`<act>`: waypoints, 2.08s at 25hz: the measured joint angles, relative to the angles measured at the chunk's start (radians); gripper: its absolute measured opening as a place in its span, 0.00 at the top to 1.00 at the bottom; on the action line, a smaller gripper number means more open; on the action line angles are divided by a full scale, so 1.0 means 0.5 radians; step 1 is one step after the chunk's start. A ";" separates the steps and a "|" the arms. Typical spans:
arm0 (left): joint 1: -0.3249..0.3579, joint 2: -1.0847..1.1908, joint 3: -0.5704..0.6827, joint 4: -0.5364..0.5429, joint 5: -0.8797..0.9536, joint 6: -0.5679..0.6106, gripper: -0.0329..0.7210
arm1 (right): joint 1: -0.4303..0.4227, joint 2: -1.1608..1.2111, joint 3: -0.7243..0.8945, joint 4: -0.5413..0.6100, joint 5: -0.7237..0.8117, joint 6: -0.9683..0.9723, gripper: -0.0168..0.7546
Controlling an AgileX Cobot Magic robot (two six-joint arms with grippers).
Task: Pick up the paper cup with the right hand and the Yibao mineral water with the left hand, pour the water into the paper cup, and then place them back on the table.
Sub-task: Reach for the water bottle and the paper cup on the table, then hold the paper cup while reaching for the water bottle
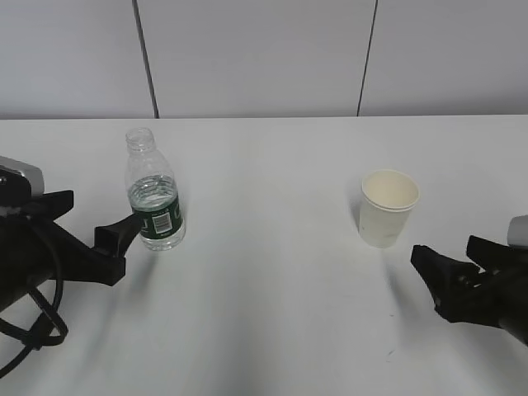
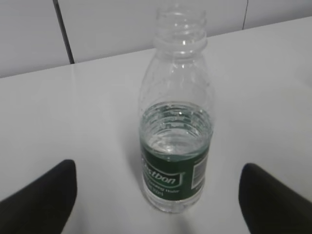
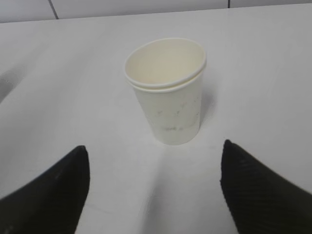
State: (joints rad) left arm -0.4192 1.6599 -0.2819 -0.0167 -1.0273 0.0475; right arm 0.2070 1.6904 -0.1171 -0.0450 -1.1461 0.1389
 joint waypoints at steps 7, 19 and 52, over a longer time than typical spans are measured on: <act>0.000 0.101 0.000 -0.001 -0.136 0.000 0.14 | 0.000 0.231 -0.188 0.090 0.000 -0.008 0.12; 0.000 0.164 0.000 -0.001 -0.222 0.000 0.17 | 0.000 0.633 -0.607 0.057 0.000 -0.033 0.12; 0.000 0.452 -0.006 0.011 -0.227 0.000 0.17 | 0.000 0.959 -0.986 -0.125 -0.019 -0.049 0.32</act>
State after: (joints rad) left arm -0.4192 1.8859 -0.2849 -0.0111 -1.1406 0.0475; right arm 0.2070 2.1697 -0.6100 -0.1074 -1.1558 0.1143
